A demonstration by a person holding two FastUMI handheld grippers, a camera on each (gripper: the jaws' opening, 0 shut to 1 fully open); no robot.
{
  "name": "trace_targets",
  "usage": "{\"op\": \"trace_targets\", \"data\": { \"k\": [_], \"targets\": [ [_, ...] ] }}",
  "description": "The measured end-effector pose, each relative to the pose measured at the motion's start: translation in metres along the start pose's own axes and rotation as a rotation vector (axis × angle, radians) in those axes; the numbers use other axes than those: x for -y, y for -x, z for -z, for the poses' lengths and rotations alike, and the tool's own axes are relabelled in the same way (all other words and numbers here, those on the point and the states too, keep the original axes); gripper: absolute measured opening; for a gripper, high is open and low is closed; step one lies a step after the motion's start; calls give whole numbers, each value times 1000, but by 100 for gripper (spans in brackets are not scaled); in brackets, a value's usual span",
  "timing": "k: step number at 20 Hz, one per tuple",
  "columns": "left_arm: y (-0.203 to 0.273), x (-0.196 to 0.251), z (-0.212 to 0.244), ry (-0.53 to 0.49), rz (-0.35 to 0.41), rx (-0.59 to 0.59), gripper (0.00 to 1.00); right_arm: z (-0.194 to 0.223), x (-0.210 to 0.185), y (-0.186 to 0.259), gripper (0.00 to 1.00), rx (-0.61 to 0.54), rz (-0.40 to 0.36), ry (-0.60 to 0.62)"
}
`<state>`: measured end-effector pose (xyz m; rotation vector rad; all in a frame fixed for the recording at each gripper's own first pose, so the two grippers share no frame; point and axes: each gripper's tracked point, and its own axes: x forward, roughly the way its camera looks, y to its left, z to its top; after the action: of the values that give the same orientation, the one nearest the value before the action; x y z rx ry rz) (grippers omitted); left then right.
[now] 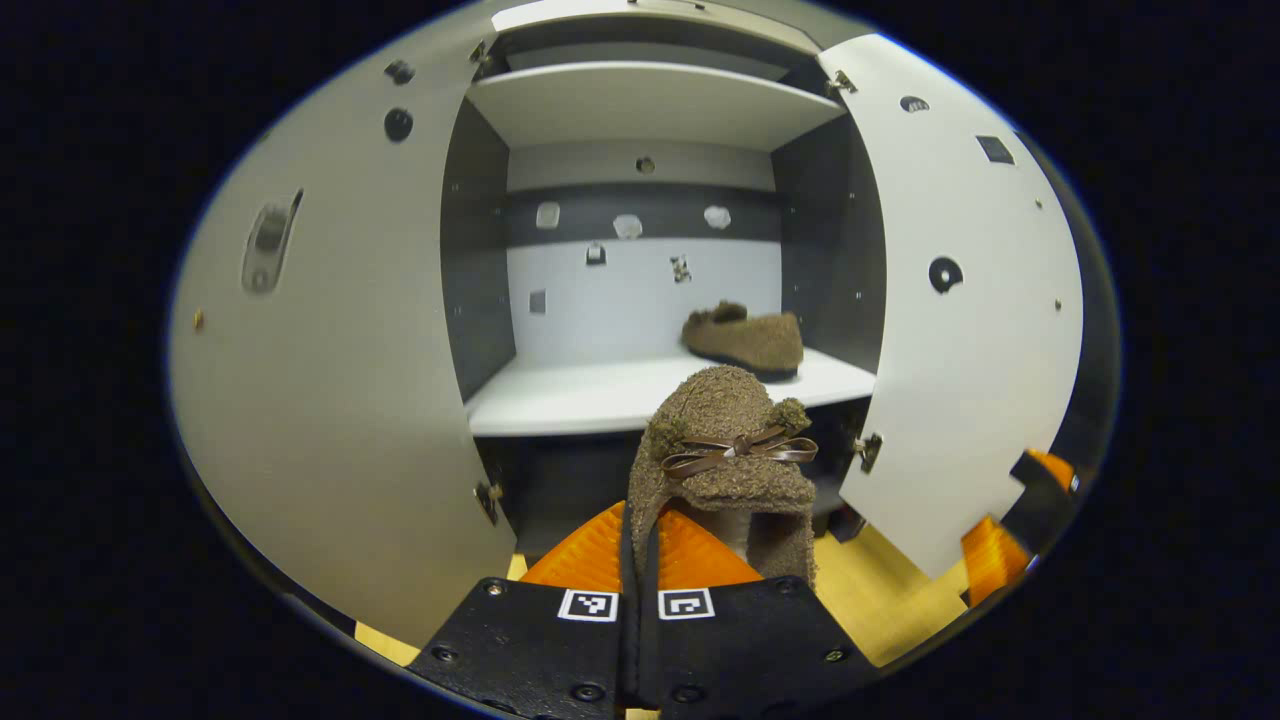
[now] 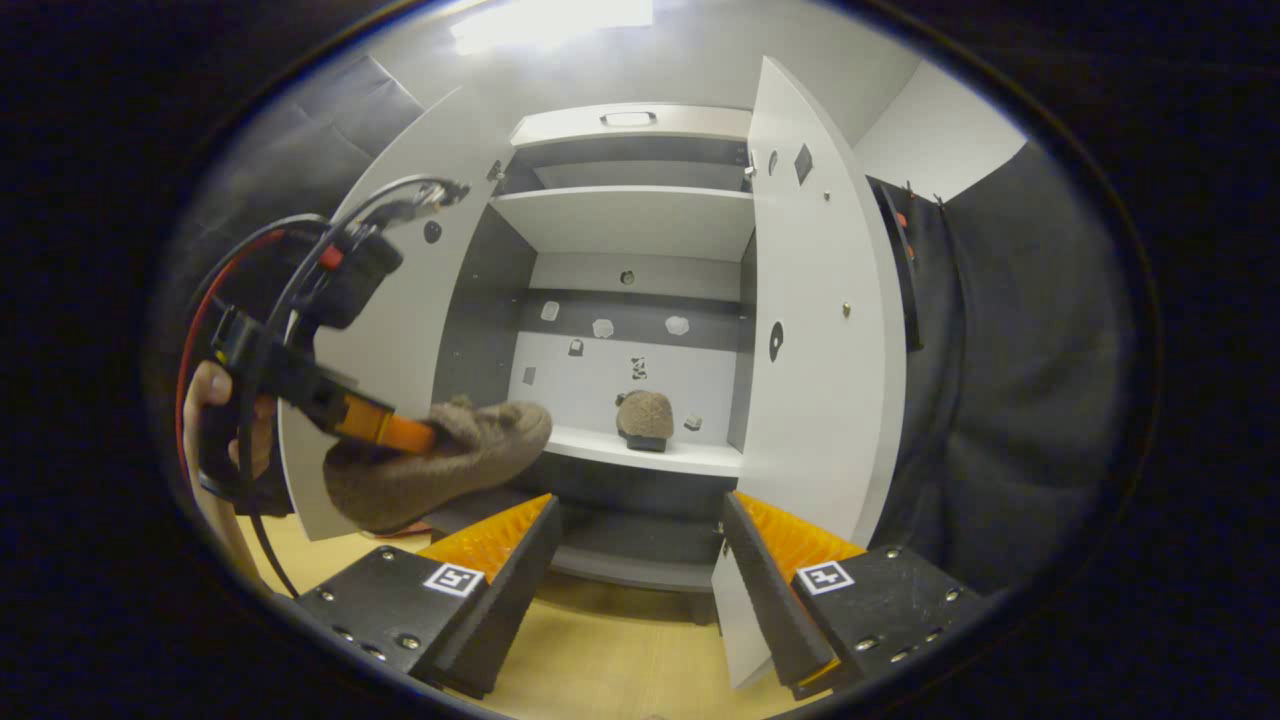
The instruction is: Grab one shoe with the right hand and put it into the shoe cabinet, grab the other shoe with the left hand and put it into the shoe cabinet; then close the right door with the right hand and the left door with the left hand.
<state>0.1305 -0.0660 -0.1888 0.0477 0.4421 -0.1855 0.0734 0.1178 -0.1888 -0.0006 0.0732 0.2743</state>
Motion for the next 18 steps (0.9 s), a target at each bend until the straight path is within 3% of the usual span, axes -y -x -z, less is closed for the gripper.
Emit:
{"op": "trace_targets", "data": {
  "k": [5,8,15,18],
  "targets": [
    [-21,2,-75,4,-22,128,0,0,11,11,98,6,36,-6],
    [-48,7,-104,77,7,163,0,-11,20,24,98,48,65,-34],
    [-141,-27,-148,169,-86,211,1,-21,33,44,99,65,65,-69],
    [-174,-41,-134,198,-96,123,2,-14,37,51,98,42,60,-66]
  ]
}}
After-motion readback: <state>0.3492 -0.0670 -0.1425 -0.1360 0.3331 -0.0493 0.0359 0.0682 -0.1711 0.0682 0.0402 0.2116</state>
